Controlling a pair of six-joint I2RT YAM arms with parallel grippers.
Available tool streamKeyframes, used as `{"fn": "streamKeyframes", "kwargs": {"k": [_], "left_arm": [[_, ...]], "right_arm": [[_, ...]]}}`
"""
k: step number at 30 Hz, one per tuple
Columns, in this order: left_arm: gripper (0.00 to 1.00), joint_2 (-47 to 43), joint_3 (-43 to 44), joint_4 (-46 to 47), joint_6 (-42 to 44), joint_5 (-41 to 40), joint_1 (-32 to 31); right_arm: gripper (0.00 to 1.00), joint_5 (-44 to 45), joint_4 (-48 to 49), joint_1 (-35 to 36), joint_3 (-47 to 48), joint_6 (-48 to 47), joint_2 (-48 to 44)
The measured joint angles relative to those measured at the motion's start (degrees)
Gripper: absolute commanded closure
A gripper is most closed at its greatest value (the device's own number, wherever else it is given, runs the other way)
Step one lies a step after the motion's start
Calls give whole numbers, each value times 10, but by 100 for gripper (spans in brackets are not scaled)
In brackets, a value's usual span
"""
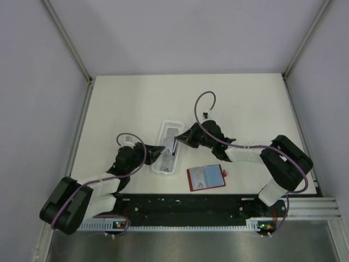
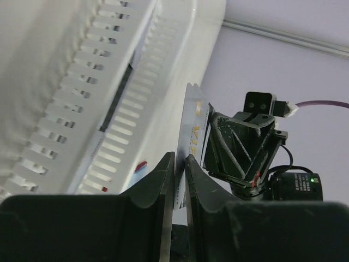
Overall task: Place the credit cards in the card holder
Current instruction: Place the credit card in the storage box.
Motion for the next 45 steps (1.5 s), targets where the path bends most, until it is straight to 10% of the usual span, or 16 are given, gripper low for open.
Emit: {"fn": "streamKeyframes", "kwargs": {"k": [20, 33, 45], "left_arm": [[37, 220, 0, 211, 22, 121, 3], [22, -44, 86, -112, 150, 90, 3], [22, -102, 131, -223, 257, 94, 3]], "right_arm": [[100, 87, -112, -9, 19, -142, -10], [100, 73, -93, -32, 18, -209, -84], [100, -205, 130, -133, -50, -159, -139]]}}
